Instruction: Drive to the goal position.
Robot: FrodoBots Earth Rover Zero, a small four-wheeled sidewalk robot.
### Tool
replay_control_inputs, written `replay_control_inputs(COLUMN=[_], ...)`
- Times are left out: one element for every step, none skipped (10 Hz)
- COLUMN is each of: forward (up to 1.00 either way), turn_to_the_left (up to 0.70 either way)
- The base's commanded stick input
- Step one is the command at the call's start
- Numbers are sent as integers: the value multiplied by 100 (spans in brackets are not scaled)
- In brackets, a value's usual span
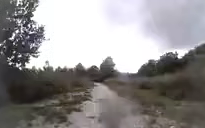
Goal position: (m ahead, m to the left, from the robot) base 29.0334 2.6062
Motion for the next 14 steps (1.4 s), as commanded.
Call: replay_control_inputs(forward=[85, 85, 85, 85, 85, 85, 85, 85, 85, 85, 85, 85, 85, 85], turn_to_the_left=[0, 0, 0, 0, 0, 0, 0, 0, 0, 0, 0, 0, 0, 0])
